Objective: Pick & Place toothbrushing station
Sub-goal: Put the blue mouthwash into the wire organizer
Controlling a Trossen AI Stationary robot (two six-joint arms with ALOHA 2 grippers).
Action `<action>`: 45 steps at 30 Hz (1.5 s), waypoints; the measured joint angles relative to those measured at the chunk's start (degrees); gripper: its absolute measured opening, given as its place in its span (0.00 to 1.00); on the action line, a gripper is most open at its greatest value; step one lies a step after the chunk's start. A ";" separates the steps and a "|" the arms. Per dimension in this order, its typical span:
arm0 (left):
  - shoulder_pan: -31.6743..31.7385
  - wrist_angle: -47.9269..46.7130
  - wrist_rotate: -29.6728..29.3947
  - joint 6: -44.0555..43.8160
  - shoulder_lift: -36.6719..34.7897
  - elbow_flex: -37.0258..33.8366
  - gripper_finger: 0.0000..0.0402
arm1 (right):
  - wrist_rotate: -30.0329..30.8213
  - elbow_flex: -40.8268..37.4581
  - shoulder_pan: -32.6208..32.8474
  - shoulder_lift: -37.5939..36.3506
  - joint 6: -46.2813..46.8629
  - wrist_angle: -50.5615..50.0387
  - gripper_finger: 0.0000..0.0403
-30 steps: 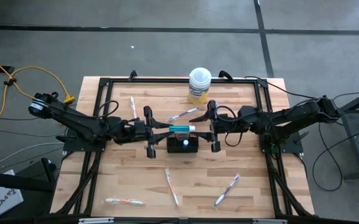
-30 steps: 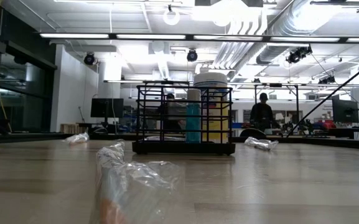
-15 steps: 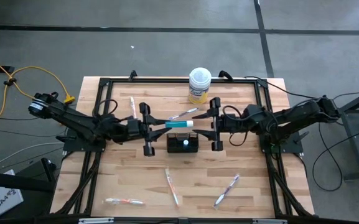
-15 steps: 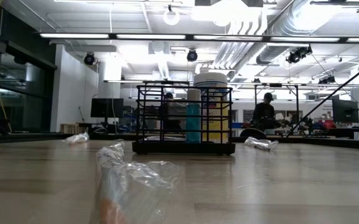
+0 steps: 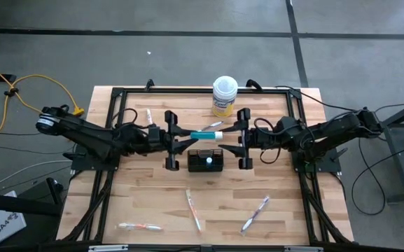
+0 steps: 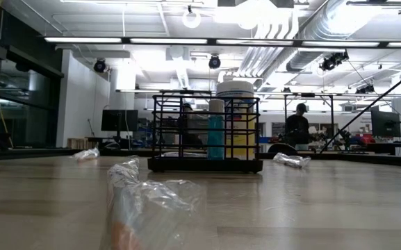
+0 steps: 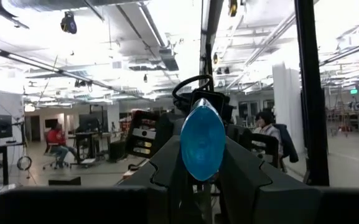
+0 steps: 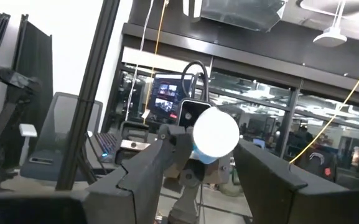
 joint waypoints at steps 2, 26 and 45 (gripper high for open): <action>0.32 0.88 0.40 -0.59 1.05 0.00 0.19 | 0.17 0.00 0.00 0.00 -0.34 0.24 0.46; 0.37 4.59 1.57 -0.56 2.89 0.00 0.19 | 0.28 0.00 0.00 0.00 -0.95 1.64 0.45; 0.77 5.63 2.93 -0.60 3.17 0.00 0.19 | -3.57 0.00 -2.51 0.00 3.60 1.66 0.41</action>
